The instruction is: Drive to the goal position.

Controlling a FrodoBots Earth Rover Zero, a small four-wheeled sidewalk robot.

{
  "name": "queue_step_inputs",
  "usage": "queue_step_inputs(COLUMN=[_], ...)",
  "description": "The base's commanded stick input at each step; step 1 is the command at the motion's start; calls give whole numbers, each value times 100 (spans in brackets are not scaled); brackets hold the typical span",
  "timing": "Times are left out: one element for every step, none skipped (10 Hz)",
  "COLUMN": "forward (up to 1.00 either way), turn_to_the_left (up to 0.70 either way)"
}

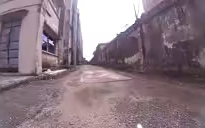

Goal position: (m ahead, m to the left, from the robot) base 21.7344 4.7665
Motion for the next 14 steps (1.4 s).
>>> queue_step_inputs(forward=[50,50,50,50,50,50,50,50,50,50,50,50,50,50], turn_to_the_left=[0,0,0,0,0,0,0,0,0,0,0,0,0,0])
